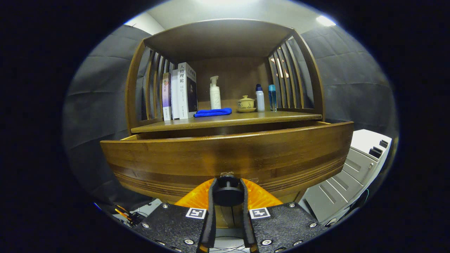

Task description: Pull open the drawer, take out the items inside it, and place them on the countertop above the cabinet.

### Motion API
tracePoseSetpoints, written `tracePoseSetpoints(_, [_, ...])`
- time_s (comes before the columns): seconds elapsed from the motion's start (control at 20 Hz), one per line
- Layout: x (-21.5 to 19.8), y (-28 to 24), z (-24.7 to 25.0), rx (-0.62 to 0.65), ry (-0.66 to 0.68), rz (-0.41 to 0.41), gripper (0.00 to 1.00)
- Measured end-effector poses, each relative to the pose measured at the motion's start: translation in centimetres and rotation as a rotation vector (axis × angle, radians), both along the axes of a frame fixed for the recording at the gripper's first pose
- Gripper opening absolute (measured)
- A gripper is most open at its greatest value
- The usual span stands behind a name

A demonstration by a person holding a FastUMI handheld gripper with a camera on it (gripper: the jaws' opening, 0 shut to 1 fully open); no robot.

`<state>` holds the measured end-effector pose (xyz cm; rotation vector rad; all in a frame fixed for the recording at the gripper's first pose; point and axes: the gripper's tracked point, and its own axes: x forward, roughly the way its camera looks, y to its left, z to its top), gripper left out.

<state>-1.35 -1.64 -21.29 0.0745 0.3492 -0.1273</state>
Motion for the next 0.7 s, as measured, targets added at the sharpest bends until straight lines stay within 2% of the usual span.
tracePoseSetpoints(0.25, [-3.7, 0.4, -0.1, 0.005, 0.016, 0.005, 0.3])
tracePoseSetpoints(0.6, [-5.6, 1.3, 0.0, 0.01, 0.031, 0.005, 0.43])
tracePoseSetpoints(0.7, [-5.7, 1.5, 1.6, 0.015, -0.007, 0.021, 0.46])
